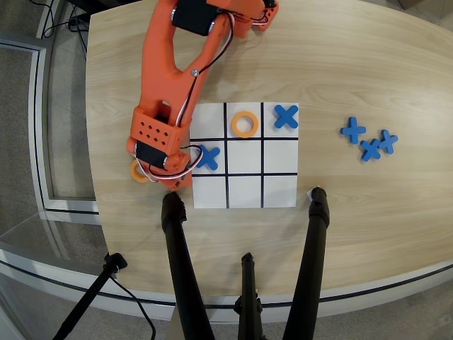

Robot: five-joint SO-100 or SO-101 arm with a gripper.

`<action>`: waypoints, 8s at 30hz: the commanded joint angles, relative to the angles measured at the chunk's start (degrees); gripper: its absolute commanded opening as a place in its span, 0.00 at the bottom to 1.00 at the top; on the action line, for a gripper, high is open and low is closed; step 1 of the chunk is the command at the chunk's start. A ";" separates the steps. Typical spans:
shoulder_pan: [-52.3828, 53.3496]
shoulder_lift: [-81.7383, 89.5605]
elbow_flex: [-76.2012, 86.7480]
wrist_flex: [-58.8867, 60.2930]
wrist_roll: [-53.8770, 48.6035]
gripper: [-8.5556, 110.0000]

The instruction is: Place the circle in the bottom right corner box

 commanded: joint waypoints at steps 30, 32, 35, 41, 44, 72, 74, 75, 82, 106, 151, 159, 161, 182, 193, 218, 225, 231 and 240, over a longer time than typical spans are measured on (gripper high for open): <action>3.25 3.43 7.73 3.34 0.18 0.25; 3.34 4.83 9.05 4.39 0.26 0.25; 3.60 6.59 10.20 6.86 0.62 0.25; 4.83 8.44 10.20 11.34 2.72 0.25; 6.33 8.88 10.11 12.30 2.90 0.25; 19.07 12.30 21.27 15.82 -2.20 0.07; 19.07 12.74 21.27 15.82 -1.85 0.07; 18.90 13.54 21.27 16.08 -1.67 0.07; 13.45 27.95 13.27 33.66 0.09 0.07; -14.33 30.23 25.66 16.17 10.63 0.07; -11.16 22.76 30.94 8.35 11.43 0.07; -11.16 24.35 30.59 8.70 11.16 0.13; -10.99 25.40 29.88 9.58 11.07 0.13; -14.41 64.42 19.60 37.09 -5.19 0.15; -23.20 106.88 65.30 31.11 -9.58 0.15; -13.62 124.54 94.75 31.03 -12.39 0.07; 13.54 126.74 94.75 30.59 -11.87 0.07; 43.51 126.74 94.75 30.76 -11.78 0.07; 60.91 126.74 94.75 30.76 -11.78 0.07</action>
